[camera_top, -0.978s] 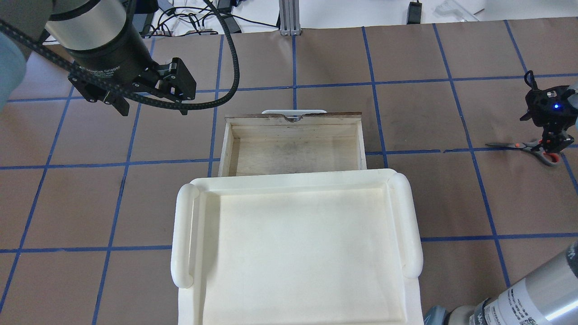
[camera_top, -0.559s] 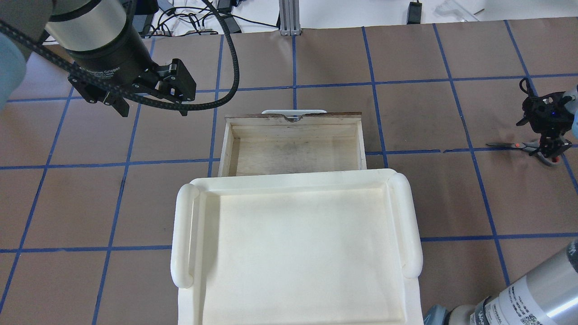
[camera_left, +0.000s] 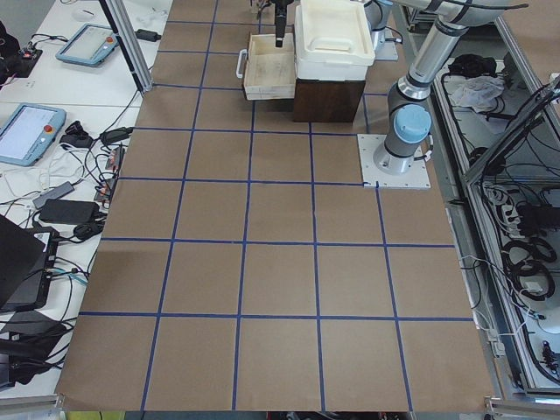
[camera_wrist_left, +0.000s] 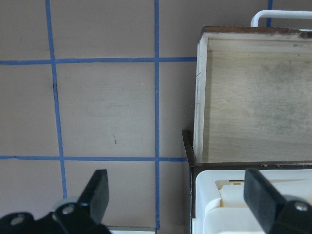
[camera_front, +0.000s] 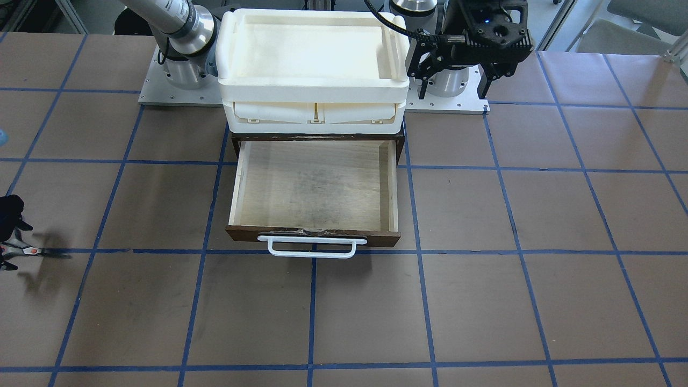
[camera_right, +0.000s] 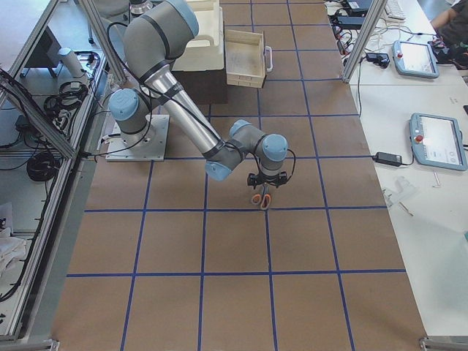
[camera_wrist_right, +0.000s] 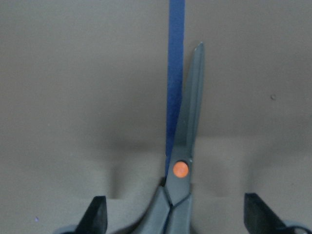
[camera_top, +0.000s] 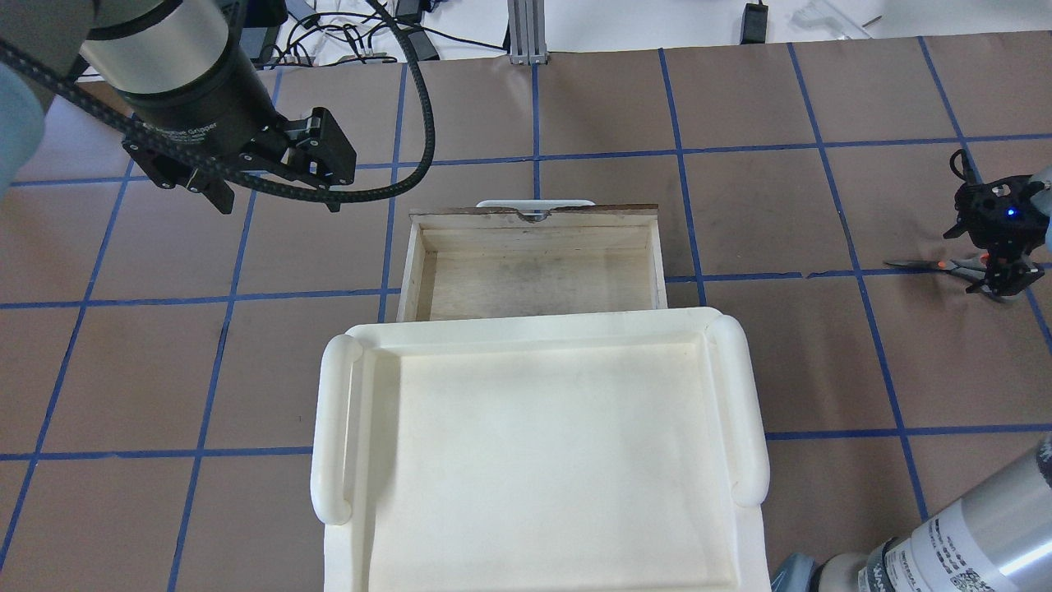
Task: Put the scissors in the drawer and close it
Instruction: 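Lower the right gripper and close it on the scissors handle, then lift the scissors with the right gripper and carry them toward the drawer, then lower the scissors into the open drawer and open the right gripper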
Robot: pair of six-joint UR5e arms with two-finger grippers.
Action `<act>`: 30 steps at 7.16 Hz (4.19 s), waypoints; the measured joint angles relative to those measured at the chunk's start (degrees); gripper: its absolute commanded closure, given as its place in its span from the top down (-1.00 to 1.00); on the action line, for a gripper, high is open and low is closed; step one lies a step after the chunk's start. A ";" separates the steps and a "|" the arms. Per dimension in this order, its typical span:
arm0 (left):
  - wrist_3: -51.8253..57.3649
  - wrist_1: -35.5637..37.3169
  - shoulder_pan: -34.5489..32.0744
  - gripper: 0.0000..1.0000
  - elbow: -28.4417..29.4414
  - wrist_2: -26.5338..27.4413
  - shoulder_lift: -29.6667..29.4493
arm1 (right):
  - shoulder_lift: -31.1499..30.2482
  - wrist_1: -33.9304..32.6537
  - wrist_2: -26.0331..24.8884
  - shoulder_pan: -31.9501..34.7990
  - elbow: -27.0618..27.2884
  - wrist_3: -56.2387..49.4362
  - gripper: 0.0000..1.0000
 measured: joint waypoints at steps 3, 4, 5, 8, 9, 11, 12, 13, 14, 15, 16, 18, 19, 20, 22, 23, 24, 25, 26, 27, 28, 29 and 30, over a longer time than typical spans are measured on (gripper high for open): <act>0.23 0.05 0.11 1.00 0.00 0.04 0.09 | 0.01 -0.43 -2.97 -0.07 0.07 0.85 0.03; 0.34 0.09 0.14 1.00 0.00 0.05 0.11 | 0.09 -0.35 -3.55 -0.07 0.10 0.96 -0.17; 0.46 0.11 0.15 1.00 0.00 0.05 0.11 | 0.18 -0.28 -3.57 -0.08 0.19 1.10 -0.25; 0.55 0.08 0.16 1.00 0.00 0.05 0.12 | 0.10 -0.43 -2.86 -0.08 0.38 1.74 -1.00; 0.59 0.08 0.17 1.00 0.00 0.05 0.14 | -0.49 -0.41 -2.86 -0.08 0.39 2.38 -1.00; 0.58 0.04 0.12 1.00 0.00 0.05 0.20 | -4.58 0.58 -2.74 0.10 0.37 3.54 -1.00; 0.59 0.04 0.10 1.00 0.00 0.05 0.21 | -7.54 2.13 -1.98 0.40 0.22 3.94 -1.00; 0.58 0.02 0.09 1.00 0.00 0.05 0.21 | -11.23 4.88 -0.17 1.04 -0.02 5.53 -1.00; 0.58 0.00 0.08 1.00 0.00 0.05 0.22 | -15.38 8.87 1.65 2.69 -0.10 9.43 -1.00; 0.56 -0.01 0.08 1.00 0.00 0.05 0.21 | -18.79 12.32 2.32 5.61 -0.19 14.23 -1.00; 0.55 -0.01 0.08 1.00 0.00 0.05 0.21 | -21.39 14.65 2.35 9.30 -0.26 19.38 -1.00; 0.56 -0.01 0.08 1.00 0.00 0.05 0.21 | -24.70 17.80 2.70 16.17 -0.06 31.74 -1.00; 0.57 -0.01 0.08 1.00 0.00 0.05 0.21 | -25.39 18.28 2.61 20.21 -0.09 37.39 -1.00; 0.56 -0.01 0.08 1.00 0.00 0.05 0.22 | -25.82 18.26 2.35 25.13 -0.14 43.22 -1.00; 0.54 -0.03 0.08 1.00 0.00 0.05 0.29 | -26.24 17.75 2.07 35.61 -0.24 55.98 -1.00; 0.56 -0.07 0.09 1.00 0.00 0.05 0.32 | -26.31 17.59 2.12 40.23 -0.31 62.49 -1.00; 0.59 -0.09 0.09 1.00 0.00 0.05 0.35 | -26.22 17.45 1.81 44.28 -0.47 66.65 -1.00; 0.61 -0.08 0.16 1.00 0.00 0.05 0.40 | -25.97 17.48 1.05 48.06 -0.64 68.51 -1.00; 0.61 -0.02 0.25 1.00 0.00 0.05 0.40 | -25.68 17.71 -0.09 51.85 -0.66 69.18 -1.00; 0.51 0.03 0.18 1.00 0.00 0.03 0.30 | -25.13 17.78 -1.27 54.99 -0.64 69.21 -1.00; 0.40 0.04 0.13 1.00 0.00 -0.01 0.17 | -24.06 16.98 -1.80 57.60 -0.67 68.78 -1.00; 0.37 0.01 0.11 1.00 0.00 -0.03 0.12 | -22.66 15.24 -2.03 59.62 -0.75 67.48 -1.00; 0.40 -0.03 0.09 1.00 0.00 -0.02 0.13 | -21.10 13.51 -2.10 60.69 -0.92 65.87 -1.00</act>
